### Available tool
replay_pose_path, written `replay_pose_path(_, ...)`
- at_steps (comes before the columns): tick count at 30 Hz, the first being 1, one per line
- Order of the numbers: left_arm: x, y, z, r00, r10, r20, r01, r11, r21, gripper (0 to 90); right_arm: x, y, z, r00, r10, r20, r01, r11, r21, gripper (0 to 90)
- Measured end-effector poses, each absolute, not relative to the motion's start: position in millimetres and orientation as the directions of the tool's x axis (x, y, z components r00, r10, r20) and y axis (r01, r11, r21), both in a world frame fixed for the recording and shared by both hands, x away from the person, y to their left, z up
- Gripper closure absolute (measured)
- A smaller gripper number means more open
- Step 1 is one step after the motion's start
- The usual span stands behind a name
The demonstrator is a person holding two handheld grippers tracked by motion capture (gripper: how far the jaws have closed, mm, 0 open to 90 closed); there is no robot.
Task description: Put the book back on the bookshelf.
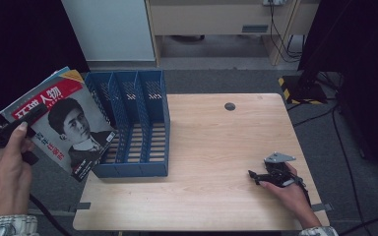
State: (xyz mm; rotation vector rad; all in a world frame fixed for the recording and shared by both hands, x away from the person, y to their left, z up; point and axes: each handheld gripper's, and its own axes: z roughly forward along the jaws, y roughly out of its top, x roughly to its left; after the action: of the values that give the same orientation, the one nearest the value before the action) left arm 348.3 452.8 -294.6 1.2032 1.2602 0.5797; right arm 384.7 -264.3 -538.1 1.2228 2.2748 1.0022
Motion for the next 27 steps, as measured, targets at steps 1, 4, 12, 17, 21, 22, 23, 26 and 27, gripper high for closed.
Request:
replay_pose_path(1,349.9,450.5,-293.5,0.280,0.871,-0.403,0.263,0.334,0.905,86.4,384.7,-264.4,-538.2,-0.556,0.831,0.010,0.569,0.371,0.734,18.1)
replay_pose_path(4,353.5,445.2,-290.3,0.286,0.871,-0.400,0.268,0.328,0.906,86.4,384.7,-264.3,-538.1,-0.556,0.831,0.011,0.569,0.371,0.734,18.1)
replay_pose_path(12,364.4,431.3,-284.3,0.308,0.869,-0.388,0.269,0.312,0.911,86.4,384.7,-264.4,-538.1,-0.556,0.831,0.011,0.569,0.371,0.734,18.1)
replay_pose_path(17,370.7,425.7,-282.6,0.310,0.868,-0.388,0.267,0.312,0.912,86.4,384.7,-264.4,-538.2,-0.556,0.831,0.011,0.569,0.371,0.734,18.1)
replay_pose_path(21,374.8,424.0,-280.7,0.313,0.866,-0.389,0.256,0.318,0.913,86.4,384.8,-264.5,-538.2,-0.557,0.831,0.009,0.568,0.372,0.734,18.1)
replay_pose_path(22,376.1,423.7,-280.4,0.313,0.867,-0.388,0.255,0.317,0.914,86.4,384.7,-264.3,-538.2,-0.555,0.832,0.011,0.569,0.370,0.734,18.1)
replay_pose_path(23,377.5,423.2,-280.3,0.314,0.867,-0.388,0.253,0.317,0.914,86.4,384.9,-264.5,-538.1,-0.558,0.830,0.010,0.568,0.372,0.734,18.1)
replay_pose_path(26,381.6,420.1,-279.3,0.317,0.868,-0.382,0.250,0.312,0.917,86.4,384.8,-264.4,-538.1,-0.556,0.831,0.010,0.568,0.372,0.734,18.1)
replay_pose_path(27,383.0,419.1,-278.9,0.316,0.869,-0.381,0.250,0.311,0.917,86.4,384.8,-264.5,-538.1,-0.557,0.831,0.010,0.568,0.372,0.734,18.2)
